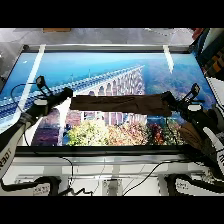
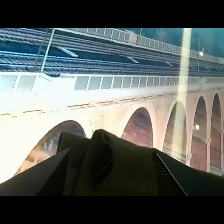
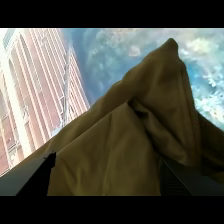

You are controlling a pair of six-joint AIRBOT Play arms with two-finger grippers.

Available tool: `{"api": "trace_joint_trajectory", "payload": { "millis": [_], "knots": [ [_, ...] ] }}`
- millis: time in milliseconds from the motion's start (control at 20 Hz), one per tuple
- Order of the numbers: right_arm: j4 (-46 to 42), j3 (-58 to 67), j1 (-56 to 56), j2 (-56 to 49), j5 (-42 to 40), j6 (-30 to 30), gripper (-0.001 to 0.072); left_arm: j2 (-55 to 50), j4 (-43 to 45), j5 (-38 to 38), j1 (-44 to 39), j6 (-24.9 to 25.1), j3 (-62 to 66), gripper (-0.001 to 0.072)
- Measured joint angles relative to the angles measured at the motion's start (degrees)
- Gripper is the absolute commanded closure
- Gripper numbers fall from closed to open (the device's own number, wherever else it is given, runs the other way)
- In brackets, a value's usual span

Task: Fold the clothes and pants, and hang the long-sleeved shirts on hangers.

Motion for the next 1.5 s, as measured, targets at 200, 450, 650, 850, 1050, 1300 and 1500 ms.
{"api": "trace_joint_trajectory", "payload": {
  "millis": [200, 450, 650, 850, 1050, 1300, 1500],
  "knots": [
    [-0.09, 0.0, 0.0, 0.0, 2.25, 0.07, 0.0026, -2.6, 1.66, -17.31, 8.68, -1.07, 0.9, 0.0052],
    [-0.17, 0.85, 0.0, 0.0, 7.58, -0.74, 0.0027, -10.4, 2.62, -31.8, 12.35, -1.55, 6.16, 0.0051],
    [-0.22, 5.22, 0.0, 0.0, 15.08, -6.69, 0.0027, -15.3, 2.99, -35.69, 9.7, -1.27, 10.1, 0.0055],
    [-0.2, 11.13, 0.04, 0.0, 21.81, -9.55, 0.0027, -17.27, 2.73, -35.91, 5.68, 1.01, 11.61, 0.0355],
    [-0.26, 15.26, 0.96, 0.0, 27.8, -10.51, 0.0028, -17.9, 3.08, -32.06, 2.51, 1.9, 12.52, 0.0696],
    [-2.23, 16.79, 6.08, -0.02, 29.9, -10.75, 0.0193, -15.47, 3.26, -31.56, 1.33, 3.5, 16.72, 0.0697],
    [-7.74, 17.07, 12.81, -0.02, 22.8, -8.52, 0.0517, -8.37, 5.68, -37.7, 1.11, 4.59, 20.63, 0.0697]
  ]
}}
